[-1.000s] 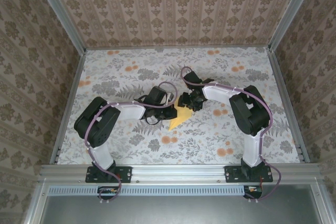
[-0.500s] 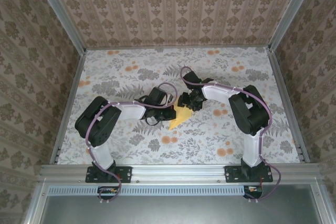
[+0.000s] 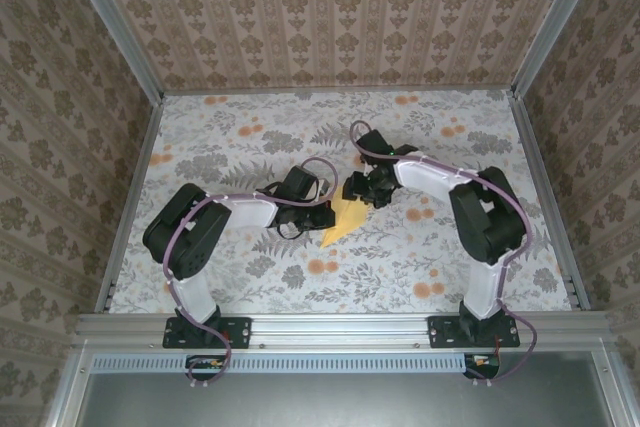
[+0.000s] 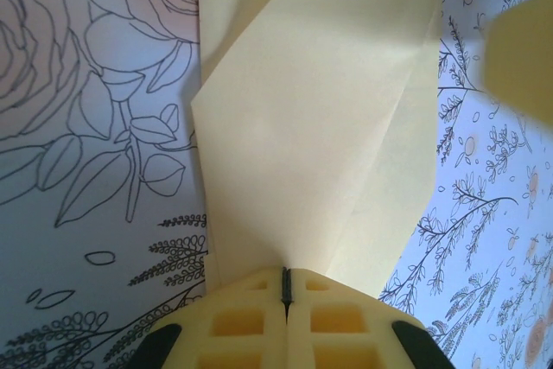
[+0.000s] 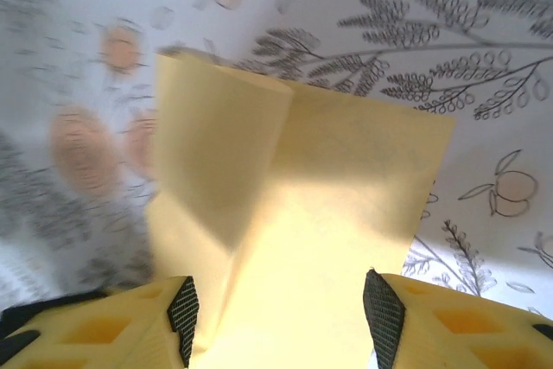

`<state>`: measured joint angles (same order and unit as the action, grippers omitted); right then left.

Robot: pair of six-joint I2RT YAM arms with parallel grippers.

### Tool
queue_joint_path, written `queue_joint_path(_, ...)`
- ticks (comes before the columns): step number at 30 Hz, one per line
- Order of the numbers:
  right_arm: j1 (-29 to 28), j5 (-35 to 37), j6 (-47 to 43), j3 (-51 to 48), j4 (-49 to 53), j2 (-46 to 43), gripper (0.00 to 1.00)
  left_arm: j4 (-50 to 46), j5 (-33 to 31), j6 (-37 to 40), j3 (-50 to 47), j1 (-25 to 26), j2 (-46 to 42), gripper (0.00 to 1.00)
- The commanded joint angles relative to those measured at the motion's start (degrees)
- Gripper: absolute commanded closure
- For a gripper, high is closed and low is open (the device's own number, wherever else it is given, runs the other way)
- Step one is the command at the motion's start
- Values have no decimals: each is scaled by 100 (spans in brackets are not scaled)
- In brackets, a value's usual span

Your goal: Fold a paper plane with a square sheet of paper (pick it up from the middle)

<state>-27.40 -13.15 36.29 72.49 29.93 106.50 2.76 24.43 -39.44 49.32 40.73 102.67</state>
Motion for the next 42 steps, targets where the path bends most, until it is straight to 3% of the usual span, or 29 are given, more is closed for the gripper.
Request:
queue_joint_path(1, 77, -670, -509, -220, -419, -588, 44, -543, -131, 103, -131, -45, 299, 100)
queue_joint_path(3, 74, -1009, -621, -356, -614, -562, 50, -549, -113, 116, -126, -47, 332, 100)
queue_joint_path(8, 59, -1848, -663, -603, -1164, -158, 79, -692, -143, 173, -89, -46, 333, 100)
queue_joint_path(12, 16, -2048, -712, -607, -1350, 107, 88, -798, -175, 195, -50, -39, 350, 100)
queue_joint_path(31, 187, -2165, -1698, -341, -1191, 978, 93, -1640, -395, 281, 60, -43, 507, 100)
queue_joint_path(42, 790, -2106, -1182, -154, -1604, 1087, 92, -1692, -305, 336, -8, -43, 588, 100)
